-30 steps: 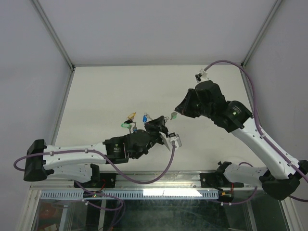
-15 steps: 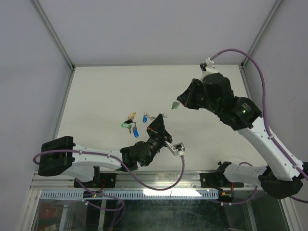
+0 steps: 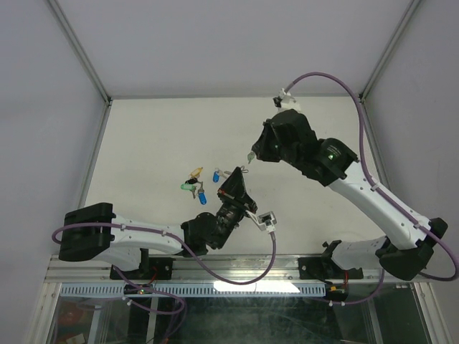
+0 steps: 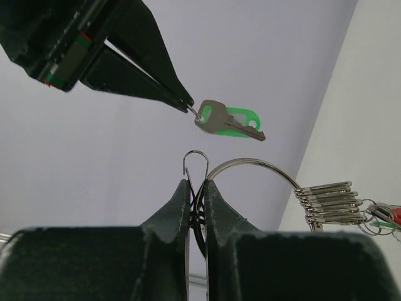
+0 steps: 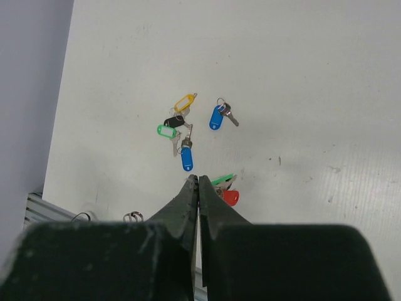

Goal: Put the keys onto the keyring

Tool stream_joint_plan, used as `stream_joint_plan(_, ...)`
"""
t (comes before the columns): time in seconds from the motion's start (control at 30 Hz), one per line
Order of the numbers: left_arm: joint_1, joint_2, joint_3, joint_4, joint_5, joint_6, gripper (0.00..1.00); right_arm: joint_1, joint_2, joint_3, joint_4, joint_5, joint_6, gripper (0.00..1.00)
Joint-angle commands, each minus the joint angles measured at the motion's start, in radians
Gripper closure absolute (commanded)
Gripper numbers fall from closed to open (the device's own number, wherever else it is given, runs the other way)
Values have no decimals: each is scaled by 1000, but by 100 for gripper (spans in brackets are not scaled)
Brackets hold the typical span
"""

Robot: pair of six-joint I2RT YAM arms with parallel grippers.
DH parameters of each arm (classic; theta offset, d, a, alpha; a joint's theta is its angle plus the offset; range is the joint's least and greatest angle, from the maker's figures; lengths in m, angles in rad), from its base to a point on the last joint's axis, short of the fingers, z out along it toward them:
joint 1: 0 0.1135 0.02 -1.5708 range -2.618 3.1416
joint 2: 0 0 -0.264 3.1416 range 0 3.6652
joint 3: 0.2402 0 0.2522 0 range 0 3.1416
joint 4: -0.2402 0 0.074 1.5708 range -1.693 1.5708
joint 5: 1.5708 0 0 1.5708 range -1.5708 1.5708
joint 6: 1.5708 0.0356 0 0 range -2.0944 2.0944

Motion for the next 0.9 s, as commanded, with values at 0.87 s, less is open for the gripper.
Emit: stream_joint_plan(0.87, -10, 15, 7, 22, -38, -32, 100, 166, 103, 169, -166, 133, 120, 100)
